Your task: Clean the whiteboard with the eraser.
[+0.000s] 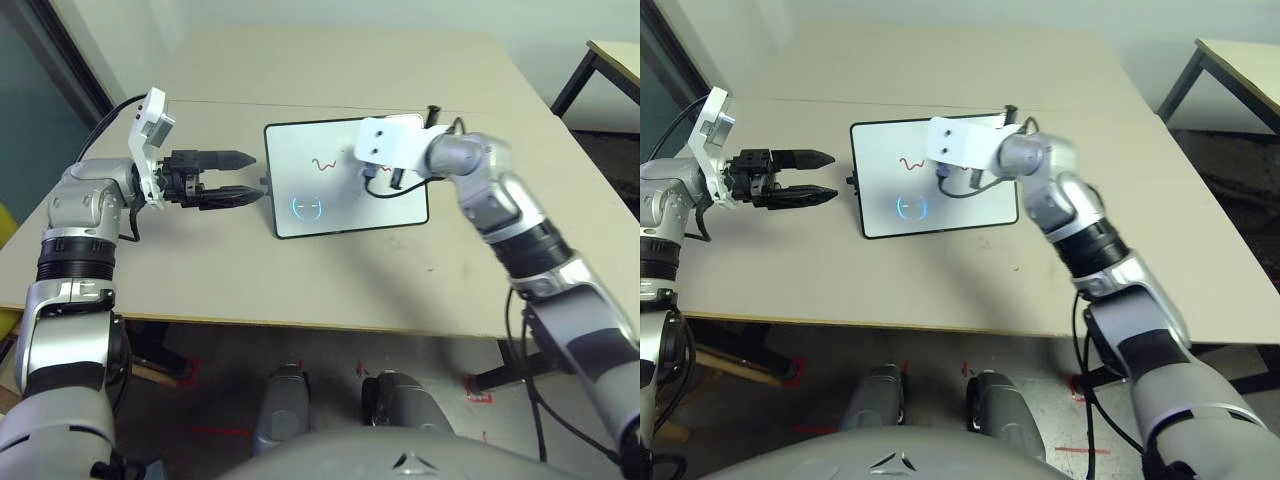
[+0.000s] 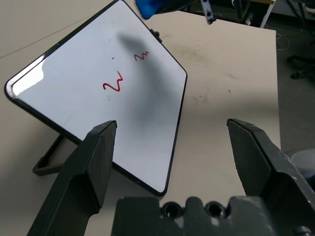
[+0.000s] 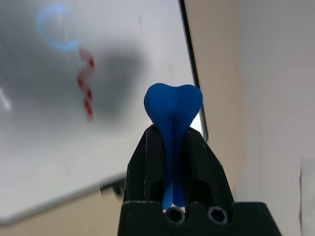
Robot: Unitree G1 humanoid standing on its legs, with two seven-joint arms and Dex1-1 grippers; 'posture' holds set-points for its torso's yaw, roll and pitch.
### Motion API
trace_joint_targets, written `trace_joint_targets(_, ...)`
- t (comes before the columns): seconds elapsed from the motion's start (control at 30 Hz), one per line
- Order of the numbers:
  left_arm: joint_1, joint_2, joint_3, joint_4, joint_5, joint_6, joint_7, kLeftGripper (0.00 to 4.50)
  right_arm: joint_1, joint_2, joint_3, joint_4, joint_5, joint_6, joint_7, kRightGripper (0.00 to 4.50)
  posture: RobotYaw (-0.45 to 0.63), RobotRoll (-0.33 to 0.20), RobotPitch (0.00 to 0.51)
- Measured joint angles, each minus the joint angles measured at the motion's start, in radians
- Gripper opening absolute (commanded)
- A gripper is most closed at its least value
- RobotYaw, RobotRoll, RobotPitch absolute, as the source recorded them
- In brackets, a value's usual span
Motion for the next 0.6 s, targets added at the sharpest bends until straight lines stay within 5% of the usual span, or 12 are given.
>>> trace_joint_targets(0.23,0.001,0.000,0.000,-0.020,0.000,0.006,0.000,4.50,0.094,-0.038,0.022,-0.004,-0.001,-0.045,0.030,0.30,0.24,0.000,0.046)
trace_joint_targets(0.6,0.004,-0.002,0.000,-0.022,0.000,0.006,0.008,4.50,0.032,0.028,0.121,0.109,-0.061,-0.135,-0.026,0.30,0.24,0.000,0.045)
